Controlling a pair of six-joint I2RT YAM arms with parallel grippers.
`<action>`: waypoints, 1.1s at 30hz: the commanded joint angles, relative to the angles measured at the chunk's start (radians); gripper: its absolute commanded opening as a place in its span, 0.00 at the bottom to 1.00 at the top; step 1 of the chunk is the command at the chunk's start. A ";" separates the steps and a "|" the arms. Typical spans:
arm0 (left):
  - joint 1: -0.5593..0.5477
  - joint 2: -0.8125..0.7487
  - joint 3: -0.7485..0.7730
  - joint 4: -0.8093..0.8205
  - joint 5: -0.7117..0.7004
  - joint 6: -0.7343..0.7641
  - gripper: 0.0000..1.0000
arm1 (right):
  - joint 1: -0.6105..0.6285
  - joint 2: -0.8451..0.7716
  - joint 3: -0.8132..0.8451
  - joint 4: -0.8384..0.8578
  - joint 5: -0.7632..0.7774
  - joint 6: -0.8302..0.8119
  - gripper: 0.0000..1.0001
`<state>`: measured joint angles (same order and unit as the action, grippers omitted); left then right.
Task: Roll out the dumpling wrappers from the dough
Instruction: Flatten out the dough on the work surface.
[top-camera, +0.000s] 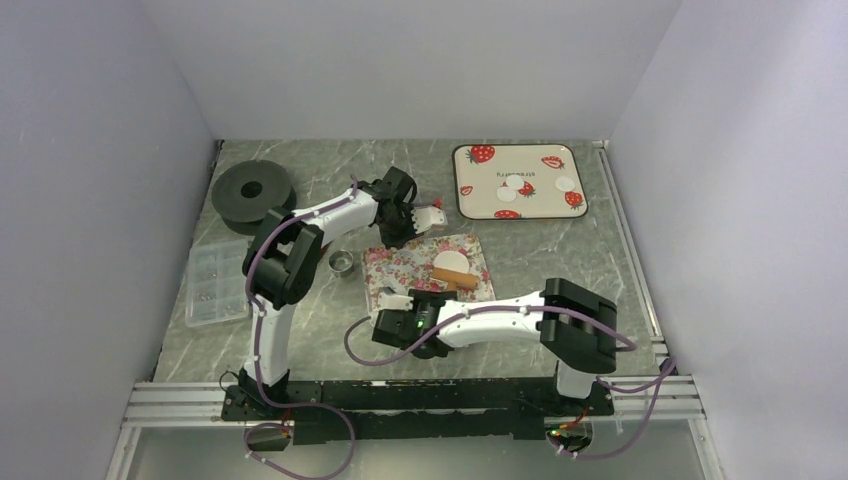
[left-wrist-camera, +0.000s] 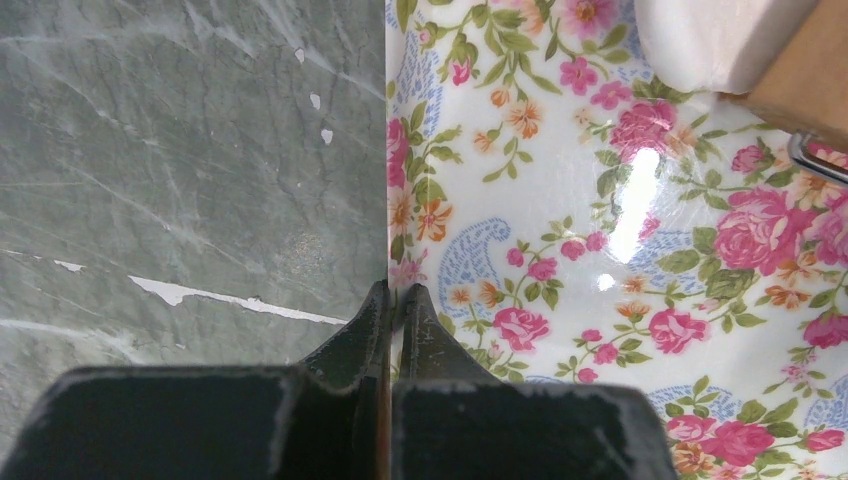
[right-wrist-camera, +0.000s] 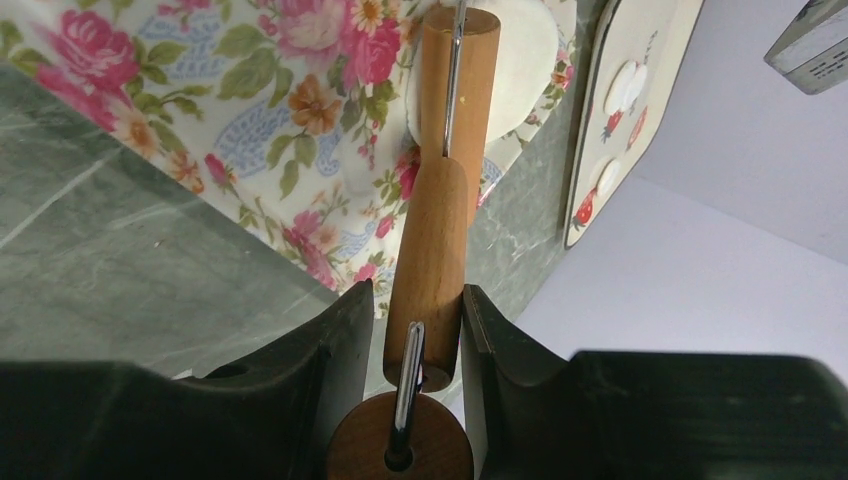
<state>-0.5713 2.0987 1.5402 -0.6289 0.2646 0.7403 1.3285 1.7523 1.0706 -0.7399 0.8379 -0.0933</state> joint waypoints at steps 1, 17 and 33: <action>-0.014 0.135 -0.081 -0.112 0.009 0.000 0.00 | 0.022 0.018 0.000 -0.009 -0.462 0.108 0.00; -0.014 0.125 -0.081 -0.113 0.009 0.000 0.00 | -0.005 -0.269 0.333 -0.212 -0.265 -0.060 0.00; -0.015 0.124 -0.085 -0.117 0.010 0.002 0.00 | -0.289 -0.138 0.086 0.237 -0.227 -0.416 0.00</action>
<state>-0.5716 2.0983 1.5402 -0.6292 0.2649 0.7406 1.0710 1.5810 1.2194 -0.6910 0.6224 -0.4328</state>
